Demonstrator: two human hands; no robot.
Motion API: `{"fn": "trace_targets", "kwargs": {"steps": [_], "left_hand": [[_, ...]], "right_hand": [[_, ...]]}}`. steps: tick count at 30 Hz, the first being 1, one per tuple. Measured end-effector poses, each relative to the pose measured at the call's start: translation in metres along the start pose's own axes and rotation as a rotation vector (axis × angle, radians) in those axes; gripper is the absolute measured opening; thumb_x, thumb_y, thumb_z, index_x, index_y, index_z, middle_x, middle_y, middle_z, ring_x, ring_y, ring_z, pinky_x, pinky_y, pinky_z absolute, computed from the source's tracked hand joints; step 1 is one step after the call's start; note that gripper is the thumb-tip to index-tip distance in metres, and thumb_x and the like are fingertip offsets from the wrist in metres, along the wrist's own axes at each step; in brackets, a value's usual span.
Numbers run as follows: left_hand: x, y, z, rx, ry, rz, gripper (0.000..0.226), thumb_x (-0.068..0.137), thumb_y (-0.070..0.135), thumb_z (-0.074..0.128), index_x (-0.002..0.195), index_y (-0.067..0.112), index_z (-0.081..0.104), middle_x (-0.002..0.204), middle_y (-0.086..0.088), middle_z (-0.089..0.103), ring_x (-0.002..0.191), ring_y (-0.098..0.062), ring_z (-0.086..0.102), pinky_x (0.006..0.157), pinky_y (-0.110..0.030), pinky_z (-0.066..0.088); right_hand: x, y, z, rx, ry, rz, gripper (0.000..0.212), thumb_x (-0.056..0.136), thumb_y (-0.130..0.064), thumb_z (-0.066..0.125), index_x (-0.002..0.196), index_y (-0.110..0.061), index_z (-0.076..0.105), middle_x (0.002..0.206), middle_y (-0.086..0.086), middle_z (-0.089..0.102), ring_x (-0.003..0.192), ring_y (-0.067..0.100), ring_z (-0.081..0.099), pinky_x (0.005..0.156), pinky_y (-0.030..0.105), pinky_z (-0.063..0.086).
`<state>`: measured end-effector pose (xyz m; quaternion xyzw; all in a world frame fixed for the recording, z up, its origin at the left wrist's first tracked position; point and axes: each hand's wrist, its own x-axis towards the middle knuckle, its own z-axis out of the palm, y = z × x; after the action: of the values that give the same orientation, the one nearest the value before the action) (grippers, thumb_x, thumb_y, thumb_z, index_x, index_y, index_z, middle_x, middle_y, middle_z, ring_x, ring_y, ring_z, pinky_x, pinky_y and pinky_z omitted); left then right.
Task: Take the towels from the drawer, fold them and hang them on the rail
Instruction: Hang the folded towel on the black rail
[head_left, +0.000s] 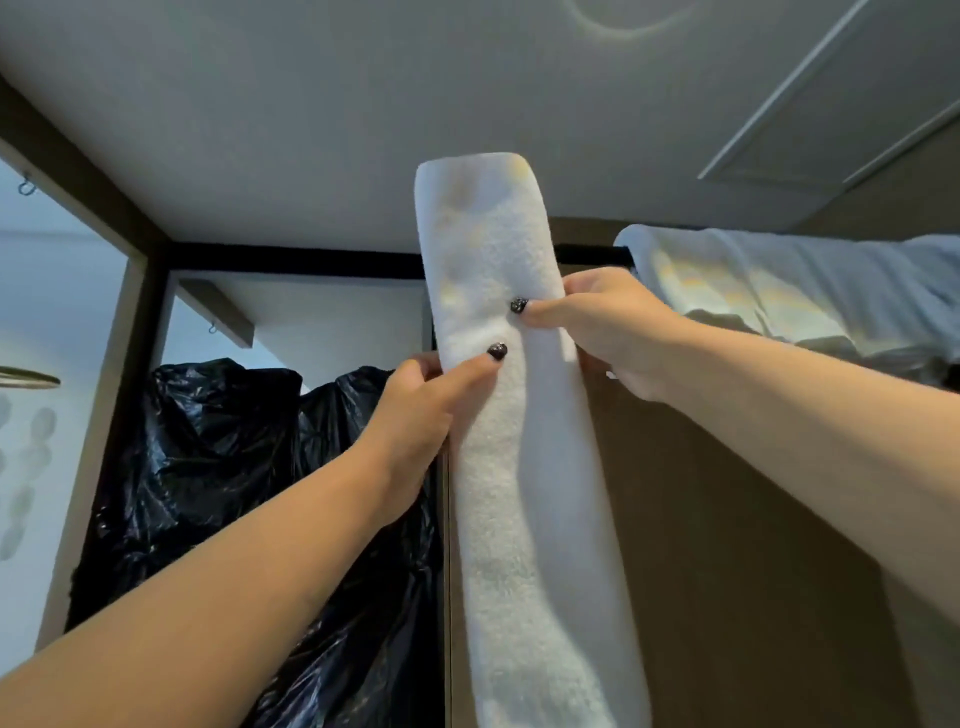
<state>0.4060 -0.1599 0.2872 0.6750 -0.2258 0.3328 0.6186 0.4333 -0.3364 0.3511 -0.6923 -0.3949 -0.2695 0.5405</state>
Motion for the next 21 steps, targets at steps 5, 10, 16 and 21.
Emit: {"fn": "trace_targets", "kwargs": {"steps": [5, 10, 16, 21], "left_hand": [[0.014, -0.015, 0.019, -0.104, -0.224, -0.044, 0.05, 0.077, 0.023, 0.082, 0.121, 0.009, 0.065, 0.11, -0.01, 0.074, 0.096, -0.027, 0.073, 0.073, -0.03, 0.058], [0.056, -0.027, 0.039, -0.059, -0.229, 0.048, 0.054, 0.076, 0.02, 0.081, 0.126, 0.01, 0.061, 0.113, -0.007, 0.074, 0.101, -0.025, 0.072, 0.079, -0.03, 0.058], [0.11, -0.028, 0.068, -0.025, -0.12, 0.198, 0.068, 0.062, 0.026, 0.09, 0.122, 0.013, 0.06, 0.106, -0.004, 0.075, 0.092, -0.021, 0.074, 0.071, -0.027, 0.058], [0.145, -0.028, 0.083, 0.012, -0.019, 0.338, 0.068, 0.059, 0.027, 0.087, 0.121, 0.016, 0.061, 0.108, -0.003, 0.075, 0.094, -0.024, 0.073, 0.074, -0.033, 0.058]], "right_hand": [[0.051, -0.012, -0.026, 0.008, 0.124, -0.035, 0.025, 0.082, -0.027, 0.077, 0.086, -0.004, 0.068, 0.079, 0.002, 0.061, 0.071, 0.017, 0.054, 0.066, 0.025, 0.039], [0.096, -0.01, -0.052, -0.021, 0.192, -0.07, 0.049, 0.077, -0.028, 0.081, 0.109, 0.007, 0.066, 0.092, 0.011, 0.064, 0.094, 0.028, 0.061, 0.094, 0.047, 0.049], [0.146, -0.008, -0.085, -0.013, 0.241, -0.134, 0.031, 0.079, -0.021, 0.078, 0.096, -0.006, 0.057, 0.087, 0.01, 0.046, 0.077, 0.024, 0.048, 0.066, 0.038, 0.041], [0.178, -0.008, -0.103, 0.044, 0.261, -0.176, 0.051, 0.081, -0.021, 0.078, 0.121, -0.002, 0.052, 0.111, 0.016, 0.066, 0.088, 0.031, 0.069, 0.076, 0.049, 0.059]]}}
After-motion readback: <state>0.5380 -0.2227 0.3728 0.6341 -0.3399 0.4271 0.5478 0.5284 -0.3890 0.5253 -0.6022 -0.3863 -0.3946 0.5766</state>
